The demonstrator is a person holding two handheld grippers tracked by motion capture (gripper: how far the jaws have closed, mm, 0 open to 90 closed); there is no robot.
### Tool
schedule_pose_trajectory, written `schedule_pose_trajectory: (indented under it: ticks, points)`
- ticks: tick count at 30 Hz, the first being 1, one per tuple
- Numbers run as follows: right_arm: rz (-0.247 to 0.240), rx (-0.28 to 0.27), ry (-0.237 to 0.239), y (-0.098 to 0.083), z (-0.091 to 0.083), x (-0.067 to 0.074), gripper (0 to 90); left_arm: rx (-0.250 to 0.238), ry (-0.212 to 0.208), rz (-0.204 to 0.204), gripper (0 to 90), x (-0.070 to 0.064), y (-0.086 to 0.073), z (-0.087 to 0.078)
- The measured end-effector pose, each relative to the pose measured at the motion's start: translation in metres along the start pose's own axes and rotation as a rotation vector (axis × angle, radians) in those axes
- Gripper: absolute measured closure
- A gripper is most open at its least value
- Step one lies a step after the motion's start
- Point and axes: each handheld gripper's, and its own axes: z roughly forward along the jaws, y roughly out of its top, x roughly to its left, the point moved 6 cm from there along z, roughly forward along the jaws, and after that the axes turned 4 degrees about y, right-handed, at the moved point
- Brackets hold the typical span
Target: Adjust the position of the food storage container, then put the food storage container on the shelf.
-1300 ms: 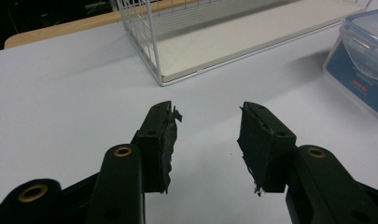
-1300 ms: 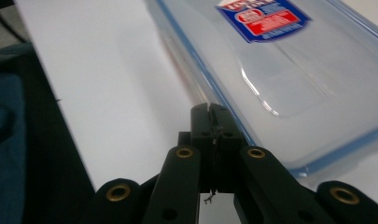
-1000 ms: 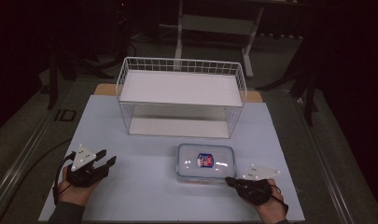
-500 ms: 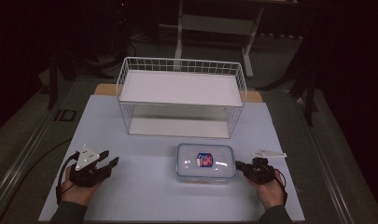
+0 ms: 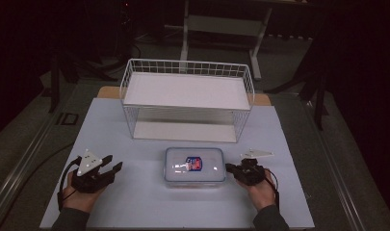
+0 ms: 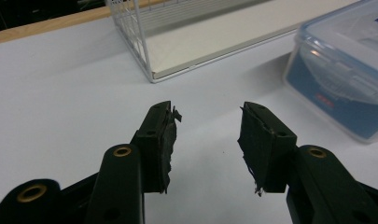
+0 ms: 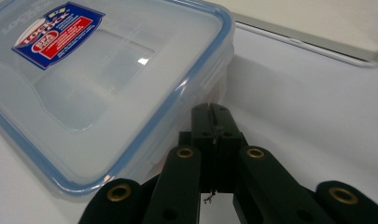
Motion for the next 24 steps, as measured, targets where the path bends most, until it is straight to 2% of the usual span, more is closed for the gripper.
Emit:
schedule_pose_trajectory:
  ticks: [2, 7, 11, 12, 16, 18, 20, 24]
  points:
    - [-0.017, 0.002, 0.015, 0.002, 0.006, 0.007, 89.8, 0.000, -0.003, 0.001, 54.2, -0.001, 0.000, 0.001]
    - [-0.033, 0.001, 0.019, 0.004, 0.009, 0.012, 89.7, 0.003, -0.004, 0.013, 54.1, -0.002, 0.001, 0.002]
    - [-0.033, -0.020, 0.028, 0.006, 0.006, 0.012, 89.5, 0.001, -0.005, 0.005, 53.8, -0.002, 0.001, 0.001]
    - [-0.038, -0.027, 0.017, 0.008, 0.003, 0.011, 89.5, 0.002, -0.020, -0.015, 53.5, -0.002, 0.001, 0.002]
    - [-0.015, -0.062, 0.030, 0.011, -0.005, 0.009, 87.4, 0.003, -0.043, -0.016, 52.4, -0.007, 0.003, 0.004]
    - [-0.019, -0.077, 0.060, 0.015, -0.010, 0.013, 77.6, 0.008, -0.058, -0.015, 50.2, -0.011, 0.005, 0.006]
    - [-0.022, -0.092, 0.064, 0.018, -0.012, 0.015, 68.6, 0.017, -0.079, -0.023, 47.7, -0.016, 0.008, 0.008]
    - [-0.012, -0.094, 0.083, 0.020, -0.011, 0.019, 60.0, 0.019, -0.139, -0.033, 45.4, -0.034, 0.017, 0.012]
